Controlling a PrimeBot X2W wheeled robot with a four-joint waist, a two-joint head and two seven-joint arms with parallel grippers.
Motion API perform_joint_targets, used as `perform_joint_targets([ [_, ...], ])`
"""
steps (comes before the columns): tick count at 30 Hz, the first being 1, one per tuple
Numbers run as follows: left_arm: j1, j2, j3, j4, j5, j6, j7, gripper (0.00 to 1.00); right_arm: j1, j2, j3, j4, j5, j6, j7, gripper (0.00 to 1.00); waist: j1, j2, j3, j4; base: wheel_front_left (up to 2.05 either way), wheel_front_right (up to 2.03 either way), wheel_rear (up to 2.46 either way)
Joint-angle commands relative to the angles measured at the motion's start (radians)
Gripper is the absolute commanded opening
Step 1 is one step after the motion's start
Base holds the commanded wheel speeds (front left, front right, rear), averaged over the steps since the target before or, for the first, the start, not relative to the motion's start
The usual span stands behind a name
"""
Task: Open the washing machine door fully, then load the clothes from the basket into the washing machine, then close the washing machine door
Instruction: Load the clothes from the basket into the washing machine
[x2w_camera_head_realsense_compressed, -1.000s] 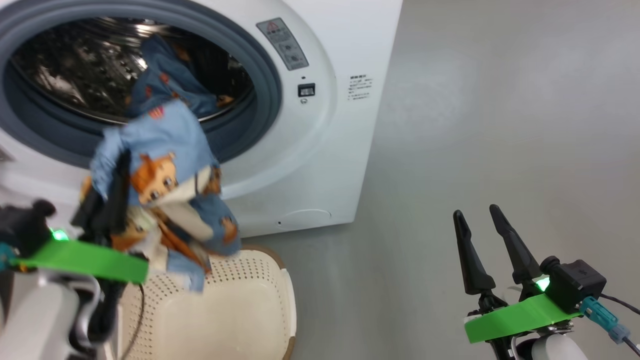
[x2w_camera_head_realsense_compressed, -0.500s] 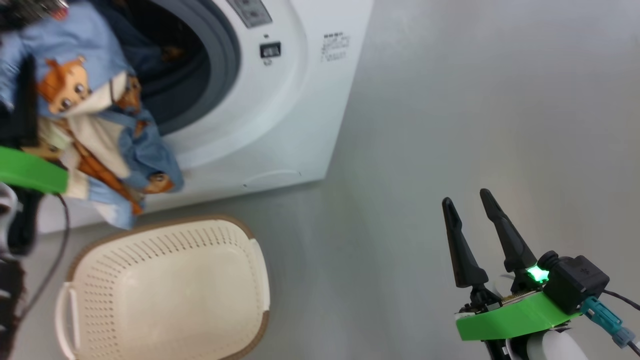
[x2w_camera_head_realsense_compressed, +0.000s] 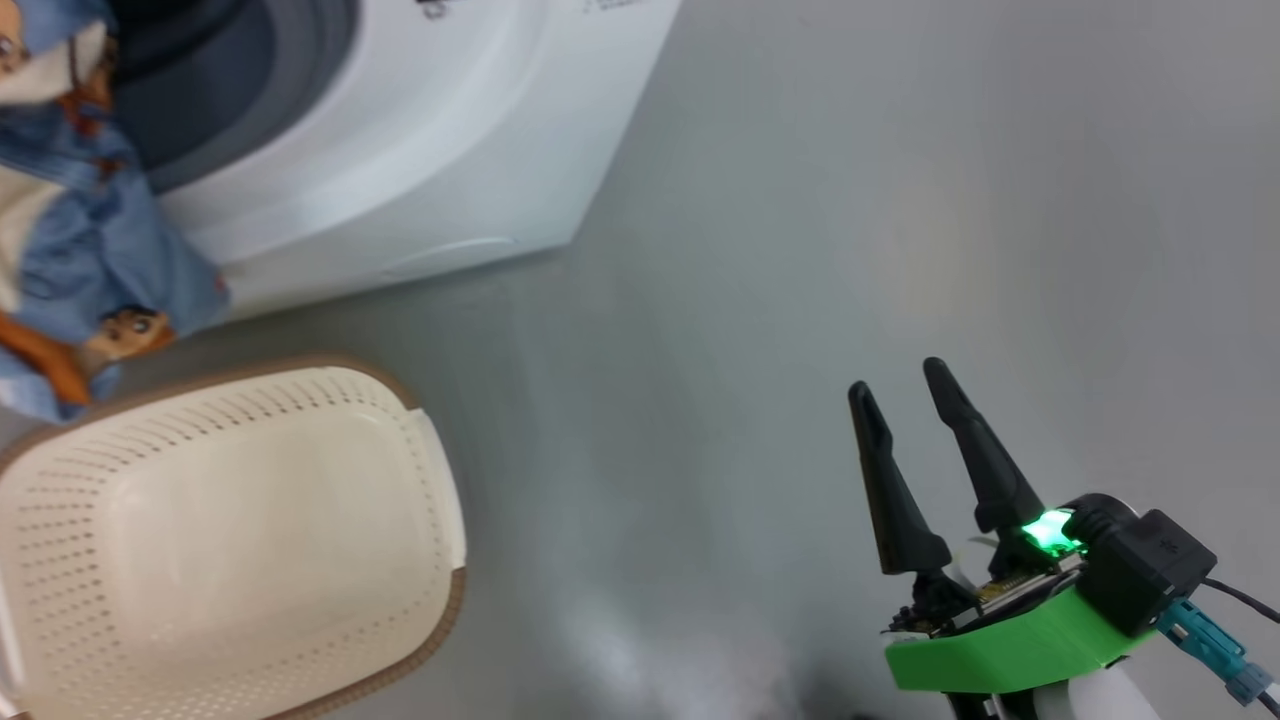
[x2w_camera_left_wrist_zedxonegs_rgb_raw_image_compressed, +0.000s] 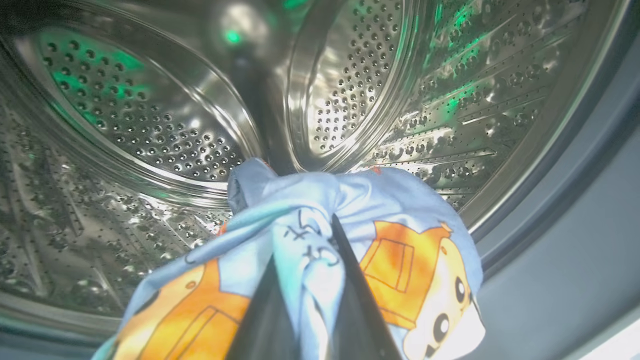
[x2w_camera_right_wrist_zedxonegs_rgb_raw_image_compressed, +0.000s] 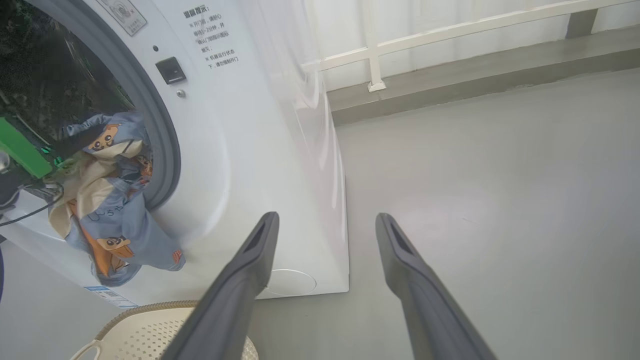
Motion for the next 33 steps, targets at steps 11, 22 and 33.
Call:
perform_joint_targets([
  [11,-0.186,0.149,-0.004,-0.025,-0.031,0.001,-0.019,0.00,-0.007,-0.009,0.078,-0.049,0.046,0.005,-0.008,1.00,-0.0002,0.0000,0.120,-0.127,0.00,0.00,0.00],
  [22,-0.224,0.125,0.132,-0.065,0.004,0.017,-0.025,0.52,0.000,-0.009,0.088,-0.058,0.052,0.005,-0.008,1.00,-0.0002,0.0000,0.121,-0.150,0.00,0.00,0.00],
  [33,-0.199,0.063,-0.002,0.065,0.050,0.010,0.111,1.00,-0.024,-0.009,0.078,-0.026,0.038,0.005,-0.008,1.00,-0.0002,0.0000,0.066,-0.110,0.00,0.00,0.00],
])
